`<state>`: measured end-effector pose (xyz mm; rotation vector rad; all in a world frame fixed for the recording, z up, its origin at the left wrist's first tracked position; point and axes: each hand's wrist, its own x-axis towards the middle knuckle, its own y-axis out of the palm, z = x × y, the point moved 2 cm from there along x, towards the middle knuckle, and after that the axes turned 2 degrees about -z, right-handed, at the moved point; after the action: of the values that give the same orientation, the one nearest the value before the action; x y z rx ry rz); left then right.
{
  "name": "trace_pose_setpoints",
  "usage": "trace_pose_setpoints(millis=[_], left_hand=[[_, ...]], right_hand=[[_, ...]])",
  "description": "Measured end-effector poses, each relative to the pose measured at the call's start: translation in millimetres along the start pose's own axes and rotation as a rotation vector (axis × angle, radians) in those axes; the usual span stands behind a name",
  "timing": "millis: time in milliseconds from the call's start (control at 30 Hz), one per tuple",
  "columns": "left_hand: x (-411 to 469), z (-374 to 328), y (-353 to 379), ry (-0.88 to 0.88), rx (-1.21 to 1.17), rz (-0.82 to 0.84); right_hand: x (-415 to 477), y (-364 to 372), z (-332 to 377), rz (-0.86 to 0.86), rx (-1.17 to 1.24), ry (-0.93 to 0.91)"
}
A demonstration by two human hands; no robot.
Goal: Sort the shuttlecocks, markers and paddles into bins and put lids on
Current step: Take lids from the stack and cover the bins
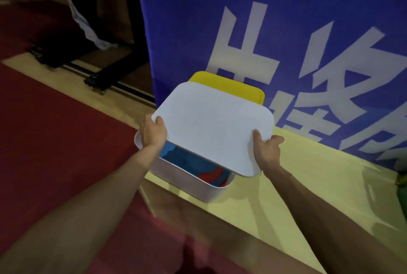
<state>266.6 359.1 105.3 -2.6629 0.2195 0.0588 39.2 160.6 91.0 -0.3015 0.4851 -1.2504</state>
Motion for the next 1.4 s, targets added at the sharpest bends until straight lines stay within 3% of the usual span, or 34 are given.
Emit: trace_pose_setpoints(millis=[300, 500, 1133, 1267, 1400], left_hand=[[37, 41, -32, -0.023, 0.089, 0.053], [41, 65, -26, -0.052, 0.084, 0.130], [55, 83, -12, 0.075, 0.232, 0.119], [45, 79, -7, 0.189, 0.394, 0.072], [46, 72, -4, 0.534, 0.603, 0.112]], right_hand=[[-41, 56, -13, 0.032, -0.006, 0.101], [-49, 65, -21, -0.005, -0.044, 0.018], [-41, 78, -29, -0.060, -0.140, -0.026], [-40, 80, -33, -0.063, -0.176, -0.027], [-40, 80, -34, -0.049, -0.139, -0.024]])
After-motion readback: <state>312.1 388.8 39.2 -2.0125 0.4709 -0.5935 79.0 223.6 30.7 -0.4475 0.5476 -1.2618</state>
